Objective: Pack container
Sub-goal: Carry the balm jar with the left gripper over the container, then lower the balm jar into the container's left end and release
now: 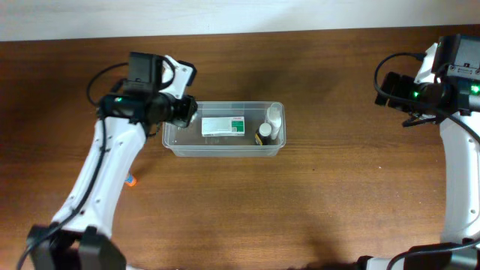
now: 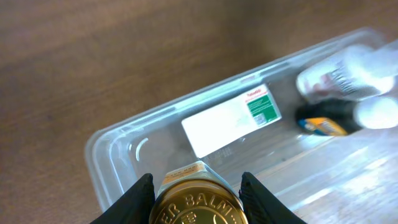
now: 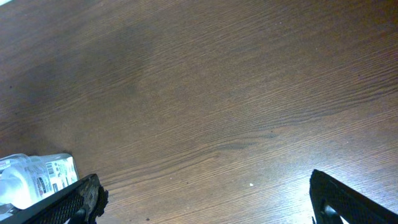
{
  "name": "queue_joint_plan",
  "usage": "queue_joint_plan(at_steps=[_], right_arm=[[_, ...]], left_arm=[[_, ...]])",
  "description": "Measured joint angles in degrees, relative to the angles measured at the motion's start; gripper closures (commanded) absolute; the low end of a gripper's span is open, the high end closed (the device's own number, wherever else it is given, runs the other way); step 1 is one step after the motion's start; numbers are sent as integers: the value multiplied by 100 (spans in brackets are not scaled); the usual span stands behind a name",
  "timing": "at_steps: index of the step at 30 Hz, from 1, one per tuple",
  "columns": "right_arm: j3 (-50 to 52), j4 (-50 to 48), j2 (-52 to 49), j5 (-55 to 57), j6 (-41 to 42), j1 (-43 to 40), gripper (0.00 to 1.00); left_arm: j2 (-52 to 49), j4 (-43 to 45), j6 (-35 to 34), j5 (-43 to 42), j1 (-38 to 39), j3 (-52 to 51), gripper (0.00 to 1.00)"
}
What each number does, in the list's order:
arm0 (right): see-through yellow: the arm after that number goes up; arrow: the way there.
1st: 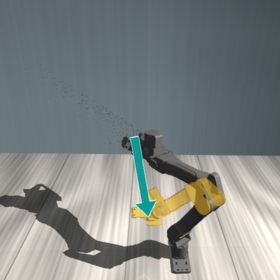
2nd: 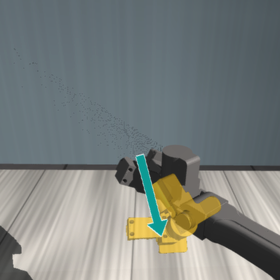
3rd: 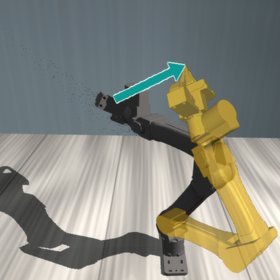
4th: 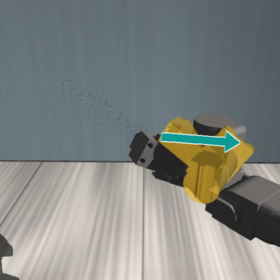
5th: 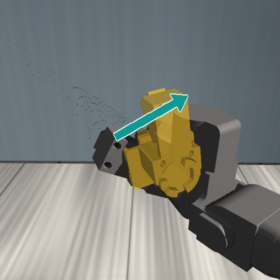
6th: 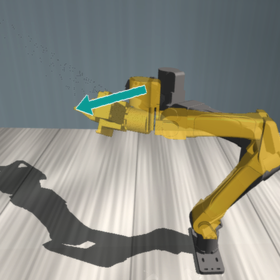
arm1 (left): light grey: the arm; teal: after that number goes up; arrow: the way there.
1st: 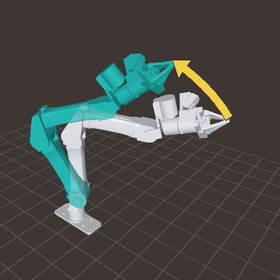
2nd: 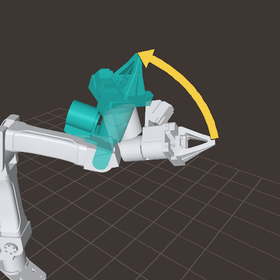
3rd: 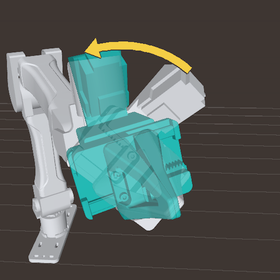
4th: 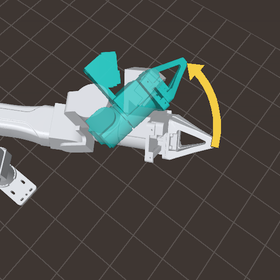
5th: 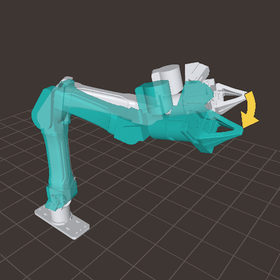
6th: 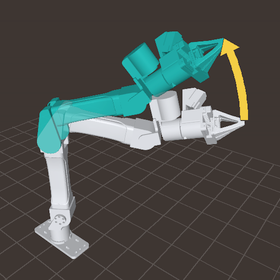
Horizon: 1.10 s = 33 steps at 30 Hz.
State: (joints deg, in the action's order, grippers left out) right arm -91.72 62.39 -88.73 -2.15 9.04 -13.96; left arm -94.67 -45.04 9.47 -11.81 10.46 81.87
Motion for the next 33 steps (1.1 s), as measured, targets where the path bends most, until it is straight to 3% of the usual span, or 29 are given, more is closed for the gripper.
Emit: queue_joint_plan(at_steps=[14,30,33], right_arm=[[0,0,0,0,2,0,2],[0,0,0,0,4,0,1],[0,0,0,0,0,0,2]], left_arm=[[-1443,133,-2,629,31,0,70],[-1646,345,-2,654,31,0,69],[-1646,380,-2,656,31,0,60]])
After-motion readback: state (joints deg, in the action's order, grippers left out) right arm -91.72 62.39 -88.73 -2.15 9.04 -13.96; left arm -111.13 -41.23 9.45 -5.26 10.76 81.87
